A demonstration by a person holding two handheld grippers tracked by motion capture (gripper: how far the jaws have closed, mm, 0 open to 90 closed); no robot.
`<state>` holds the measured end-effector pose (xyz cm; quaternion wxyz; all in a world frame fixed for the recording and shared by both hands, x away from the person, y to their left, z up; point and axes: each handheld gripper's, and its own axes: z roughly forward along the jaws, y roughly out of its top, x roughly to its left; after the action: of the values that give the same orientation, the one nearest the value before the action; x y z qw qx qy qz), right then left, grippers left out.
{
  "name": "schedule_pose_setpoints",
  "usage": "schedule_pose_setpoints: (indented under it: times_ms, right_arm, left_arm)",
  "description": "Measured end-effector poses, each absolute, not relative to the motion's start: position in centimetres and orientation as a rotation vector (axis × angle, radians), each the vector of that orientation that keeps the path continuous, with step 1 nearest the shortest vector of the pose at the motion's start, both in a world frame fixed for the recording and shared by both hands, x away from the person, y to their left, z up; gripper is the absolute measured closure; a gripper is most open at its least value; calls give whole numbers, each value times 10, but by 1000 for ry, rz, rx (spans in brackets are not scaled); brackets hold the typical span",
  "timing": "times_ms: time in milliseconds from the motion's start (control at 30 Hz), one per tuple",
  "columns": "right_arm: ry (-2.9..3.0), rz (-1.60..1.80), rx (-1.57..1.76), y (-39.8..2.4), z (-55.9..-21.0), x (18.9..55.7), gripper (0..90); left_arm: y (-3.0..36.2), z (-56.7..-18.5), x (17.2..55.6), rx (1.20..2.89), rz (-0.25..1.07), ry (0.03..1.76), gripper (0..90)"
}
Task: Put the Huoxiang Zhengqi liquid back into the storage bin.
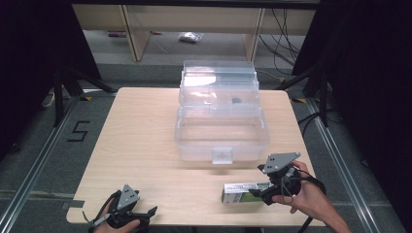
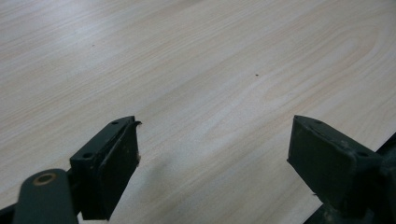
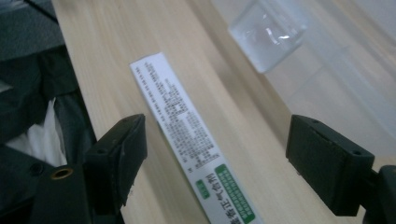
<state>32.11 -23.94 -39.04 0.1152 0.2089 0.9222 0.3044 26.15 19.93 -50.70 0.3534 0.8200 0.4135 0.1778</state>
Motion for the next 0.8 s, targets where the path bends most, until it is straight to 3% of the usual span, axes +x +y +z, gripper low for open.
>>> schedule_pose_setpoints:
  times_ms: [433,800]
  right_arm:
    - [2830,682,506,-216,-402,328,182]
    - [2883,567,464,-203,-410,334,240]
  left_arm:
    - [199,-507,262,2119,465,1072,158]
    - [200,-506,262,2129,462,1075,159]
